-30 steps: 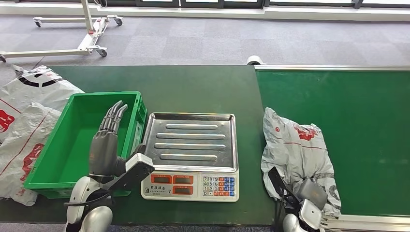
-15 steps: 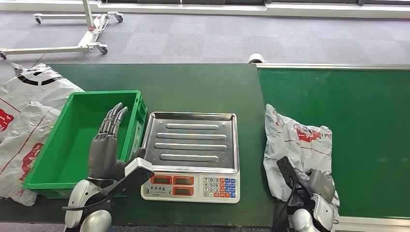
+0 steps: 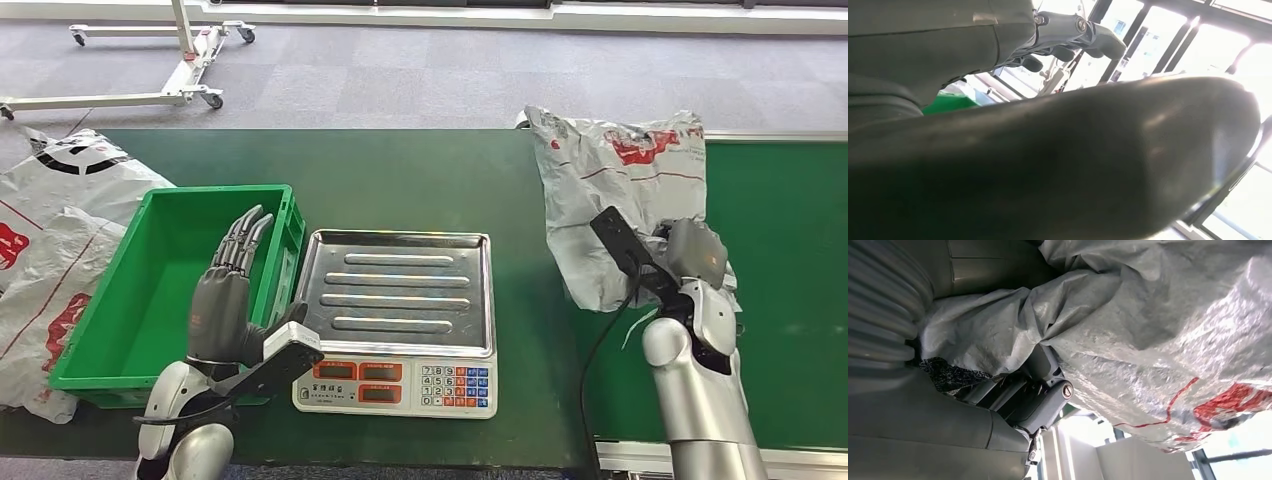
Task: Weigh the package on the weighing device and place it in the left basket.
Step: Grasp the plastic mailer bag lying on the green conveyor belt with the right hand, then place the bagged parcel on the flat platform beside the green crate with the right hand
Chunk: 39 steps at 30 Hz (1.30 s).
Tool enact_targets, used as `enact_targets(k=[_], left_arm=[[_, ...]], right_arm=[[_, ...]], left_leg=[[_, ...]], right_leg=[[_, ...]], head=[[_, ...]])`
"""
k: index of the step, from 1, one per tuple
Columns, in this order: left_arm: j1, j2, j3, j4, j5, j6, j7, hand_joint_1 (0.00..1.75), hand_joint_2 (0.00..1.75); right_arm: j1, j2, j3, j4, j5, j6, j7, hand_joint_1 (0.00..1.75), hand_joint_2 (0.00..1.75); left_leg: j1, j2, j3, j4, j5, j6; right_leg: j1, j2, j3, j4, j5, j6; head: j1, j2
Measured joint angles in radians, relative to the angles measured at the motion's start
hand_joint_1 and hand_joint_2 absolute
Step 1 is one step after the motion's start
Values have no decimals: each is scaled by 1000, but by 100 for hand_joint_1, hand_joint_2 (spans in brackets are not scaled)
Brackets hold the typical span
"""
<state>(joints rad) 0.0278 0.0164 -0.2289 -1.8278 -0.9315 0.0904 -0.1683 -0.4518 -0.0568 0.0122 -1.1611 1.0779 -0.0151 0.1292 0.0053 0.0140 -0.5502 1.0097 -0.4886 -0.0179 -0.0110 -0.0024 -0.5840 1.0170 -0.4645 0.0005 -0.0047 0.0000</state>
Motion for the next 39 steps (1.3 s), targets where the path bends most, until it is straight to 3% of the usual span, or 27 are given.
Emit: enact_targets(k=[11, 13, 18, 21, 24, 30, 34, 39], left_arm=[[0, 0, 0, 3, -6, 1, -2, 0, 0], [-2, 0, 0, 4, -6, 4, -2, 0, 0], [-33, 9, -1, 20, 31, 19, -2, 0, 0], [-51, 14, -6, 38, 59, 34, -8, 0, 0], [-70, 15, -17, 45, 64, 47, -15, 0, 0], [-81, 15, -46, 22, 40, 61, 5, 0, 0], [-72, 20, -49, 5, 44, 75, 9, 0, 0], [-80, 36, -50, 6, 67, 75, -3, 0, 0]], right_arm=[[-50, -33, 53, 10, 26, 3, -3, 175, 175], [-121, -44, 90, 43, 62, 18, -7, 175, 175], [-480, -39, 253, 247, 108, 117, -32, 175, 175], [-654, 14, 355, 386, 91, 182, -54, 175, 175], [-741, 107, 442, 502, 73, 207, -74, 175, 175], [-694, 316, 596, 613, -56, 166, -70, 175, 175], [-696, 370, 755, 613, -198, 176, -31, 175, 175], [-681, 393, 851, 618, -326, 171, -60, 175, 175]], left_leg=[[0, -1, -4, 0, 1, 0], [0, 0, -10, 0, 1, 0], [-2, 2, -16, 0, 10, 0], [-1, 0, -18, 0, 13, -3], [2, 1, -17, 0, 13, -4], [4, 0, -17, -1, 13, -7], [4, -2, -19, -1, 13, -7], [4, -2, -19, 0, 13, -7]], right_leg=[[-1, -1, -2, 0, 1, 0], [-2, 0, -5, 1, 2, 0], [-4, 2, -17, 3, 9, 0], [-3, 1, -18, 3, 10, -1], [0, 1, -18, 3, 10, -3], [4, 1, -20, 4, 10, -5], [5, -2, -19, 3, 10, -5], [4, -1, -19, 3, 10, -5]], head=[[0, 0], [0, 0], [0, 0], [0, 0], [0, 0], [0, 0], [0, 0], [0, 0]])
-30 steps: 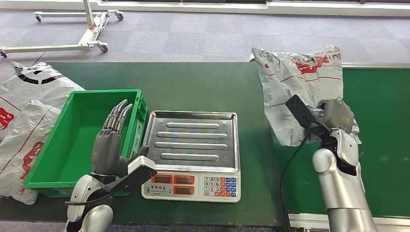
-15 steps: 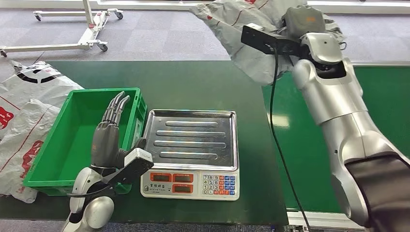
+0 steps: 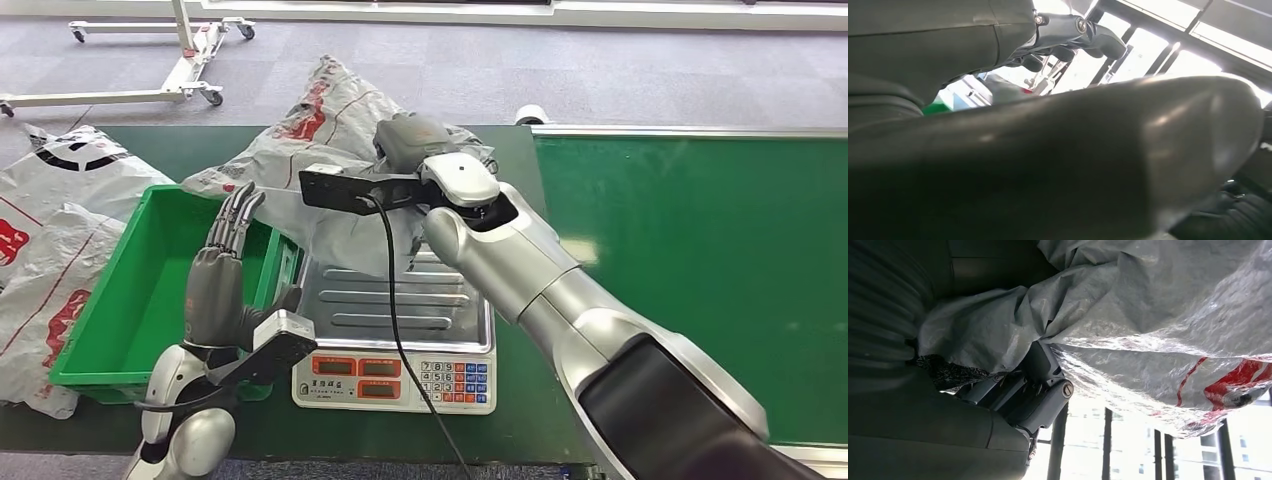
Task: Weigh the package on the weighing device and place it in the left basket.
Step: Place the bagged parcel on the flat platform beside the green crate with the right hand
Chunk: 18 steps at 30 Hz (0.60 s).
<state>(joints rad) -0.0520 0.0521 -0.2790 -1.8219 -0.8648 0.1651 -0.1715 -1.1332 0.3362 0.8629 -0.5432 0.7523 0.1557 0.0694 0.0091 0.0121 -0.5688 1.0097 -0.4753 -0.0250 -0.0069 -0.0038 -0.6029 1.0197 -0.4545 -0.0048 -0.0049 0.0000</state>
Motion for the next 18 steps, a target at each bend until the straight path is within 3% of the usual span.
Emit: enact_targets(k=[4, 9, 15, 18], left_arm=[[-25, 3, -9, 4, 0, -22, 9, 0, 0], [-54, 4, -15, 5, -5, -44, 33, 0, 0], [-55, 9, -23, 6, -19, -51, 37, 0, 0], [-54, 14, -24, 6, -23, -53, 41, 0, 0]], right_arm=[[63, 12, 46, 2, -98, -3, -19, 175, 175], [125, 21, 113, -14, -198, 5, 27, 175, 175], [178, 12, 144, -16, -158, 11, 54, 169, 175], [193, -2, 145, -16, -124, 17, 61, 38, 175]], left_leg=[[0, 0, 0, 0, 0, 0], [0, 0, 0, 0, 0, 0], [0, 0, 0, 0, 0, 0], [0, 0, 0, 0, 0, 0]], right_leg=[[0, 0, 0, 0, 1, 0], [0, 0, 0, 0, 1, 0], [0, 1, -1, 0, 1, 0], [0, 1, -1, 0, 1, 0]], head=[[0, 0], [0, 0], [0, 0], [0, 0]])
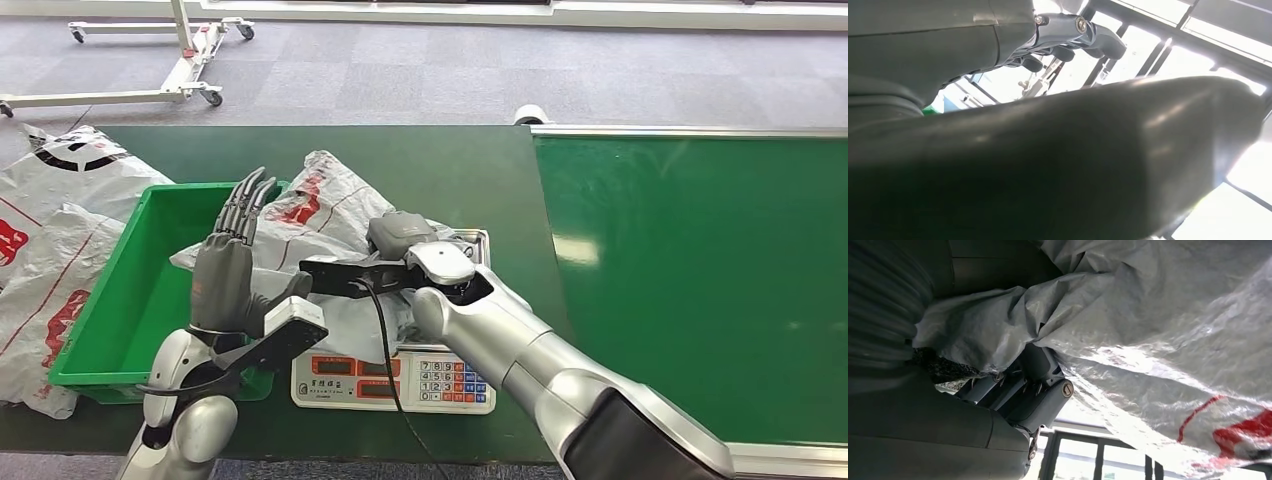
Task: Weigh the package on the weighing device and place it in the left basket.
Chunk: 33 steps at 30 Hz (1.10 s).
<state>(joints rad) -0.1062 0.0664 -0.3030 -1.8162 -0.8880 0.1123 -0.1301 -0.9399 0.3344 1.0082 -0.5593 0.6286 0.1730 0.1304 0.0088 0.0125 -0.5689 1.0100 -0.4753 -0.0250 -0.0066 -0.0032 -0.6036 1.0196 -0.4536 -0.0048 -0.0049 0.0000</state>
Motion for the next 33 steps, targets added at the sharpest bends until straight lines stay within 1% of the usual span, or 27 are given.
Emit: enact_targets(k=[1, 7, 14, 20, 25, 27, 29, 31, 33], left_arm=[[0, 2, -1, 0, 0, -2, 1, 0, 0], [3, 16, -7, 0, -4, -9, 1, 0, 0], [20, 32, -7, -3, -10, -4, -2, 0, 0], [21, 36, -7, -3, -12, -3, -2, 0, 0], [22, 38, -7, -3, -13, 0, -2, 0, 0], [38, 42, -7, -9, -20, 9, -3, 0, 0], [66, 49, -5, -24, -33, 29, -7, 0, 0], [87, 53, 0, -37, -37, 50, -16, 0, 0], [99, 56, 4, -44, -34, 65, -27, 0, 0]], right_arm=[[3, -4, 0, 0, 3, 1, 0, 0, 175], [11, -33, -2, -23, 26, -2, 6, 0, 175], [4, -81, -43, -106, 58, 13, 12, 0, 175], [1, -97, -59, -138, 61, 16, 8, 0, 175], [-2, -101, -63, -144, 61, 16, 4, 0, 175], [-33, -118, -78, -165, 63, 12, 9, 0, 87], [-89, -156, -113, -213, 94, -23, 34, 0, 0], [-137, -203, -155, -271, 150, -77, 56, 0, 0], [-177, -252, -203, -330, 179, -100, 56, 0, 0]], left_leg=[[0, 0, 0, 0, 0, 0], [0, 0, 0, 0, 0, 0], [0, 0, 0, 0, 0, 0], [0, 0, 0, 0, 0, 0], [0, 0, 0, 0, 0, 0], [0, 0, 0, 0, 0, 0], [0, 0, 0, 1, 0, 0], [-1, -1, -1, 1, 0, 1], [-1, -2, -2, 2, 0, 1]], right_leg=[[0, 0, 0, 0, 0, 0], [0, 0, 0, 0, 0, 0], [0, 0, 0, 0, 0, 0], [0, 0, 0, 0, 0, 0], [0, 0, 0, 0, 0, 0], [0, 0, 0, 0, 0, 0], [0, 0, 0, 0, 0, 0], [0, -1, 0, 0, 0, 0], [-1, -2, 0, 0, 0, 0]], head=[[0, 0], [0, 0], [0, 0], [0, 0], [0, 0], [0, 0], [0, 0], [0, 0], [0, 0]])
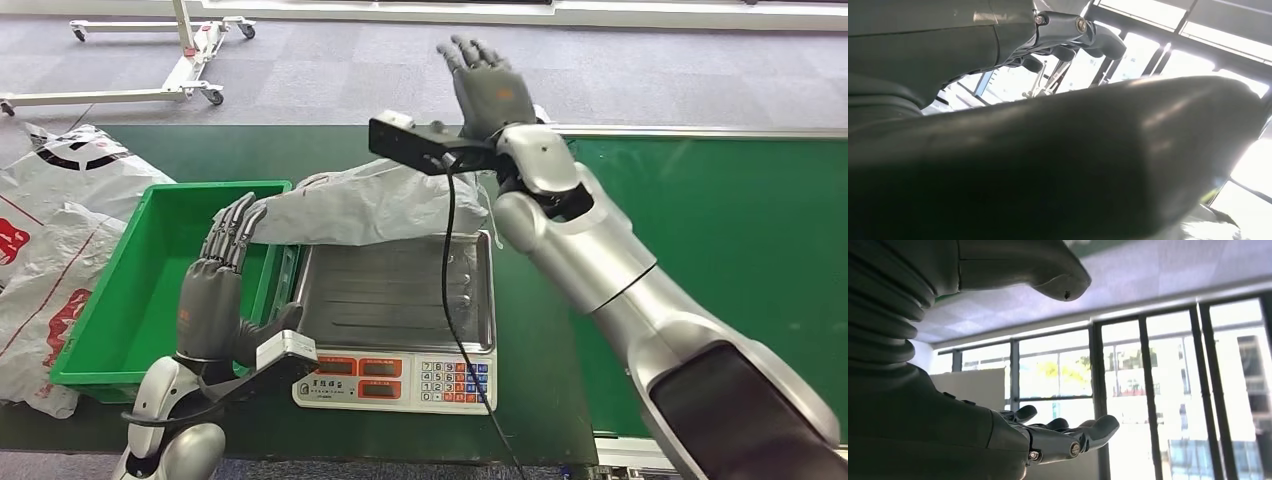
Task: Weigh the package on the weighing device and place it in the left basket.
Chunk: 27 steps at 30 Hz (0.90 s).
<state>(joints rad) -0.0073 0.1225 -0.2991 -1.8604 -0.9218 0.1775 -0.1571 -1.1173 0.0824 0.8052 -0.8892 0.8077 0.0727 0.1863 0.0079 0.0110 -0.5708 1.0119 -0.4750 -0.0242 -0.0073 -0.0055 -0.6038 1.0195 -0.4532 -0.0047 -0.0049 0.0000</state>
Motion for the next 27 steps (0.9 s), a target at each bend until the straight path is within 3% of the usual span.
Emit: enact_targets(k=[8, 12, 17, 27], left_arm=[[-1, 2, 14, -10, -58, 24, -2, 0, 0], [-19, 9, 15, -9, -78, 20, -5, 0, 0], [-20, 18, 24, -9, -27, 18, -40, 0, 0], [-34, 22, 32, -5, -10, 4, -31, 0, 0]], right_arm=[[-54, -161, -126, -169, 40, 23, -52, 0, 0], [-59, -227, -172, -216, -114, 144, -70, 0, 0], [-68, -315, -218, -254, -227, 193, -86, 0, 0], [-93, -381, -227, -266, -304, 227, -58, 0, 0]], left_leg=[[-1, 0, 0, 1, -1, 1], [0, -1, 0, 1, 0, 2], [-1, -1, 0, 1, 0, 2], [-1, -1, 0, 1, 0, 2]], right_leg=[[-1, -1, 0, 0, 1, 1], [-1, -2, 1, 0, 1, 1], [-1, -2, 1, 0, 1, 1], [-1, -2, 1, 0, 1, 2]], head=[[0, 0], [0, 0], [0, 0], [0, 0]])
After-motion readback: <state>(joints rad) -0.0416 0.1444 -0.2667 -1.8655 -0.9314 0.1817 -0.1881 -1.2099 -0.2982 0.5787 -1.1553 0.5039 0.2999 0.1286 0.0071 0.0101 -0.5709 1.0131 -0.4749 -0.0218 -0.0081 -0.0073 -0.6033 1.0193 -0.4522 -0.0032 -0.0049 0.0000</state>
